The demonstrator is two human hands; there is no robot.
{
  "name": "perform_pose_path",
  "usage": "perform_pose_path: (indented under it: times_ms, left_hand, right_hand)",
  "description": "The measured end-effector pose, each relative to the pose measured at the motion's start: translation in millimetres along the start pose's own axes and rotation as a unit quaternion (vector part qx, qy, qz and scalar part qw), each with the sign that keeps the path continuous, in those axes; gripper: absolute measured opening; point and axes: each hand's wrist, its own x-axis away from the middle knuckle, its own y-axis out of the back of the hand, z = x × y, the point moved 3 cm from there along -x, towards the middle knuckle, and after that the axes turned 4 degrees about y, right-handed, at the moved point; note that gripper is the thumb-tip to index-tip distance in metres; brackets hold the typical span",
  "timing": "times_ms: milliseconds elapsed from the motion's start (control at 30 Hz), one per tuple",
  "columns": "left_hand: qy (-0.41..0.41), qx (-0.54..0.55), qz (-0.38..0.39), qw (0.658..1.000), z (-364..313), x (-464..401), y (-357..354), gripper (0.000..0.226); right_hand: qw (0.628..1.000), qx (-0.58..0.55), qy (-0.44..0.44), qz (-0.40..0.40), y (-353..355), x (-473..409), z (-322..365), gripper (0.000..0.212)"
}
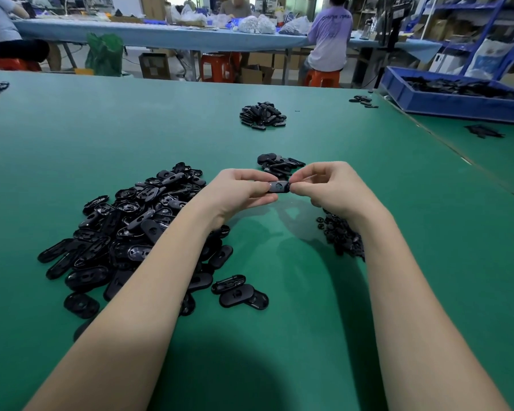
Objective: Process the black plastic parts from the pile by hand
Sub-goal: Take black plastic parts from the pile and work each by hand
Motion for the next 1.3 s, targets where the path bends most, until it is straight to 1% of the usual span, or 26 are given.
perform_pose_path:
  times_ms: [167,567,733,1033,1167,1233,1300]
  left_hand:
    - [-0.002,0.02,0.012,1.0,-3,2,-2,0.016]
    - [-0.005,0.029,0.037,0.999,-6,5,-5,0.016]
    - [-0.006,0.044,0.04,0.998,-8,5,-5,0.015]
    - [0.005,0.047,0.037,0.998,-8,6,-3,0.016]
    - [-0.003,-0.002,0.027,1.0,-10,6,0,0.016]
    - [-0.006,-0.019,0.023,1.0,-12,5,2,0.018]
    - [-0.01,-0.025,0.025,0.999,-13,5,3,0.02]
  right_hand:
    - [0.998,-0.01,-0.011,-0.055,-4,-3,-1,0.009]
    - [0.995,-0.012,-0.047,-0.085,-7,-5,-5,0.004]
    - [0.994,-0.038,-0.048,-0.092,-10,-6,-4,0.006]
    - [0.992,-0.076,-0.071,-0.073,-17,-3,-3,0.009]
    - [0.986,-0.114,-0.101,-0.067,-18,0,-5,0.016]
    - [0.981,-0.145,-0.121,-0.044,-18,0,-6,0.021]
    - [0.977,-0.168,-0.132,-0.02,-19,0,-7,0.021]
